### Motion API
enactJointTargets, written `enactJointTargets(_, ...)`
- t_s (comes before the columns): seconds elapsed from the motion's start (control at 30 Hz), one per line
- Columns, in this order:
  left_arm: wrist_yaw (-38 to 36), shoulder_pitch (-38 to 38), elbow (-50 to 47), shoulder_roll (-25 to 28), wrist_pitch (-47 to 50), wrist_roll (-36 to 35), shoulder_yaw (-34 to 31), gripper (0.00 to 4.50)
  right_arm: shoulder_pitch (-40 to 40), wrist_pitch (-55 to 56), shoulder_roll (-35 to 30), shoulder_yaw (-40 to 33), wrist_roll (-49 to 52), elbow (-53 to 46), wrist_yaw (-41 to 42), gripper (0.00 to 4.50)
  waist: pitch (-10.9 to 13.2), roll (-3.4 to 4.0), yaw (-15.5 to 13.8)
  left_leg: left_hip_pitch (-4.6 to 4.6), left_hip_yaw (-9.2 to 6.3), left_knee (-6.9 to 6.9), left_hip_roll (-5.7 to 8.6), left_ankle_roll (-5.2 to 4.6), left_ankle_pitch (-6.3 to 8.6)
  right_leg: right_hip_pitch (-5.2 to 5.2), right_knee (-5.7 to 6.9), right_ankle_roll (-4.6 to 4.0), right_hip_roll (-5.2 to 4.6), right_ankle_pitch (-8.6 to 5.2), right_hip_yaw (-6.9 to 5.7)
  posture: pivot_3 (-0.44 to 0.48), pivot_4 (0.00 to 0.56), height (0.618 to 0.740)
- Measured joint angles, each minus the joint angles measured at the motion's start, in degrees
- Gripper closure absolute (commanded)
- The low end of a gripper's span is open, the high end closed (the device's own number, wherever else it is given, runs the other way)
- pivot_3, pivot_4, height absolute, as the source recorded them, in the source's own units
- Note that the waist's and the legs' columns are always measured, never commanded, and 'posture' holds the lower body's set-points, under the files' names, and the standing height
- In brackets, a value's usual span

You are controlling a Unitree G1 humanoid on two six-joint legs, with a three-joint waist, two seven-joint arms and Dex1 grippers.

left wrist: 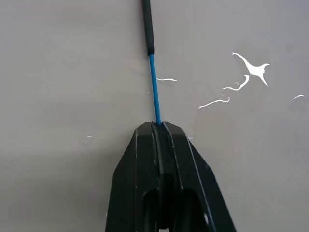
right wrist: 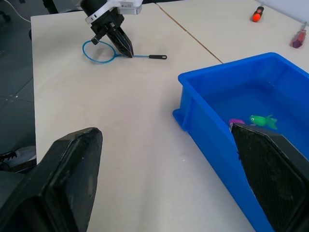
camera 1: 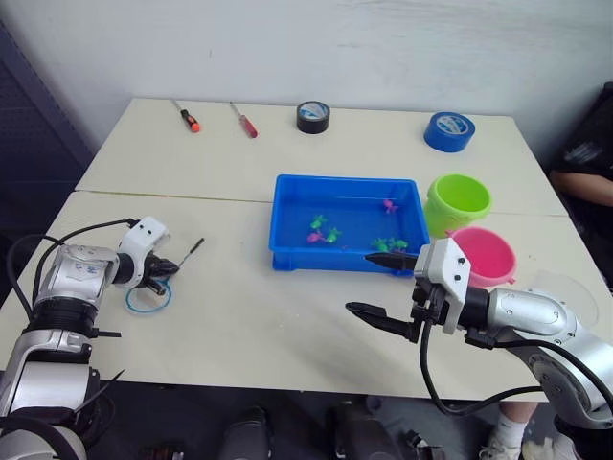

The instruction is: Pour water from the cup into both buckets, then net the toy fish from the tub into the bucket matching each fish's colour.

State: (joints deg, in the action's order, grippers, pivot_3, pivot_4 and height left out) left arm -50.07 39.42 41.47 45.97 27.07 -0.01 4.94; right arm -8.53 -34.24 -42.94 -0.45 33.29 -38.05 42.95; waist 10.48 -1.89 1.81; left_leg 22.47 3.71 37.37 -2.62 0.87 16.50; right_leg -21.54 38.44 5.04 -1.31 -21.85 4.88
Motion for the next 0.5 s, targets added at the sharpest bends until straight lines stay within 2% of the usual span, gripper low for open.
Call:
enactJointTargets(0.13,-2.04,-0.65,-0.69,0.05,-0.17,-0.97,-0.66,4.48,0.13,-0.93,-0.94,-0.03,0.35,-0.12,0.50,0.00,0.00,0.00,-0.02,0.01,0.01,0.00,0.00,0.00,0.00,-0.01,-0.02,0.00,-0.02,0.00,-0.02,0.000,0.150,0.740)
enactJointTargets(0.23,-13.36,-3.78,-10.31,0.70,-1.70,-7.57,-2.12,4.48,-0.90,-2.23,-3.66,-1.08,2.11,-0.10,2.88,0.00,0.04,-0.09,0.01,0.14,-0.02,0.03,-0.02,0.05,-0.03,-0.06,-0.02,0.00,-0.02,0.00,-0.08,0.000,0.150,0.740)
enactJointTargets(0.33,-24.42,-3.69,-24.03,2.95,-5.04,-14.29,-3.12,4.48,-6.88,-3.91,-6.14,-2.40,4.59,0.41,5.49,0.00,0.04,-0.08,0.12,0.05,-0.02,0.01,-0.02,0.08,-0.04,0.01,-0.09,0.00,-0.04,0.00,-0.07,0.000,0.150,0.740)
enactJointTargets(0.5,-30.85,-0.19,-33.72,2.70,-6.14,-16.18,0.01,4.48,-18.83,-8.01,-7.50,-0.28,7.36,3.03,9.08,0.00,0.10,0.02,0.44,0.02,-0.01,-0.03,-0.02,0.03,-0.05,0.02,-0.12,0.00,0.02,0.00,-0.04,0.000,0.150,0.740)
